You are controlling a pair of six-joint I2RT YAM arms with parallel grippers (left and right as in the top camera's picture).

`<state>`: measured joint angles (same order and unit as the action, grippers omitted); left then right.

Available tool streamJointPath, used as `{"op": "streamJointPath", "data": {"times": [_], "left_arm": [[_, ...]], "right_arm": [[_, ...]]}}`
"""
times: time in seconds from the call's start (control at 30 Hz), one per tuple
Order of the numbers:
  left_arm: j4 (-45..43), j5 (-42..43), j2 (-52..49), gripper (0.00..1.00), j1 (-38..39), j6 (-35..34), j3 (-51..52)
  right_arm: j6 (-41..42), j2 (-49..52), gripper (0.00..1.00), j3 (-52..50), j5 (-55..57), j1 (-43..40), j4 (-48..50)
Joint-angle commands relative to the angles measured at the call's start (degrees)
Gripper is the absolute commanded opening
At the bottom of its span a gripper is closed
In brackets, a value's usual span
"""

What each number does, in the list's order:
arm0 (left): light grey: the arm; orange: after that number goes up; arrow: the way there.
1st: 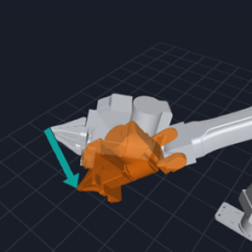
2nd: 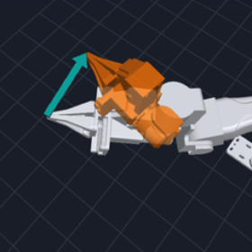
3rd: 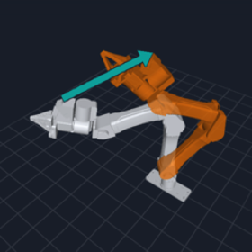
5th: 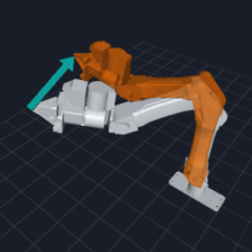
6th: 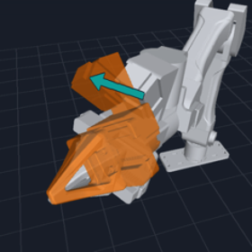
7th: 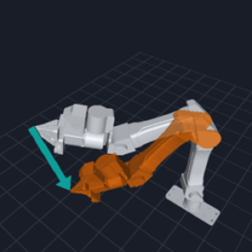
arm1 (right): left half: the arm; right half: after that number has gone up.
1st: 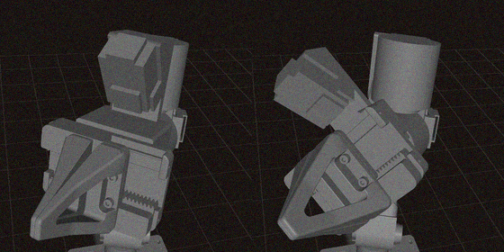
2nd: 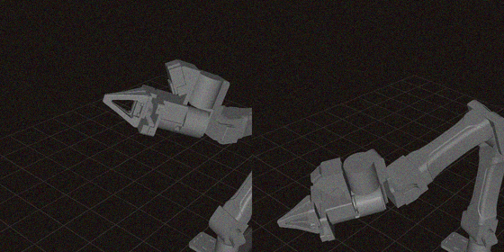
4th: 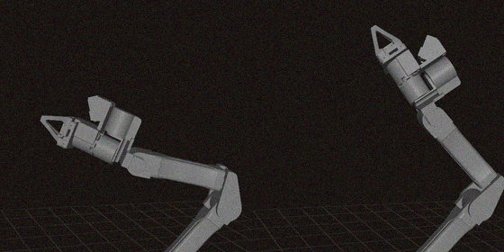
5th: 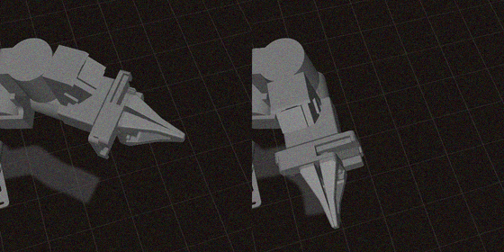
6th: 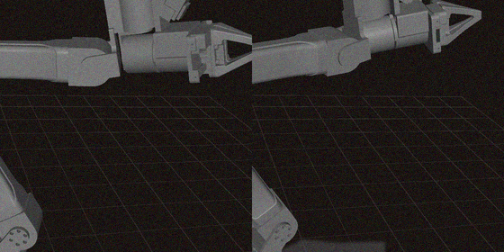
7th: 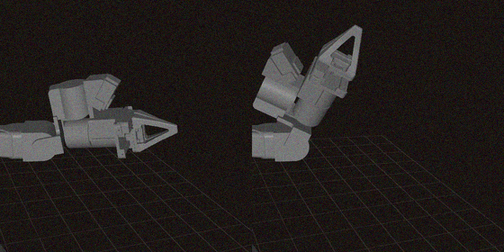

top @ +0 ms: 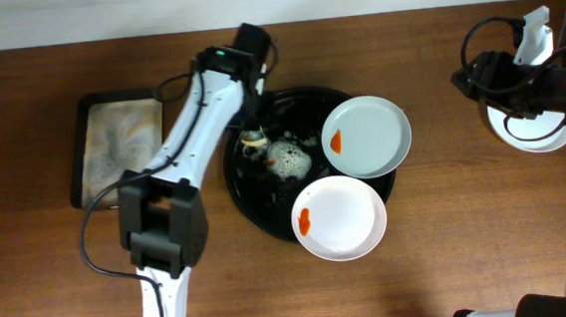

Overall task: Clean dirty plates on tray and stack at the side
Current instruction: 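Carry the sponge left to the soapy water tray with the left gripper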

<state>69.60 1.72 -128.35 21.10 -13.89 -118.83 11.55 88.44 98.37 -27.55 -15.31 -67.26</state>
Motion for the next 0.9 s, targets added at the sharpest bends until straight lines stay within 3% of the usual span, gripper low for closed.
{"op": "streamJointPath", "data": {"times": [0.0,0.1,0.3,0.63,0.87], "left_arm": [[0.66,7.63,4.83,0.0,-5.29,2.01,-0.26],[2.12,5.33,6.49,0.0,-12.66,4.61,-0.26],[0.26,-8.63,6.23,0.0,-22.49,5.03,4.22],[-16.79,-9.11,6.23,0.0,-28.11,9.27,23.45],[-15.58,-10.4,7.21,0.0,-29.44,9.27,23.12]], "right_arm": [[-0.59,-0.33,0.57,0.33,-0.52,0.46,0.26],[-0.59,-0.33,0.57,0.33,-0.55,0.46,0.42],[-0.59,-0.33,0.57,0.33,-0.52,0.46,0.39],[-0.2,-0.33,0.57,0.33,-0.52,0.46,0.31],[-0.17,-0.33,0.57,0.33,-0.55,0.46,0.2]]}}
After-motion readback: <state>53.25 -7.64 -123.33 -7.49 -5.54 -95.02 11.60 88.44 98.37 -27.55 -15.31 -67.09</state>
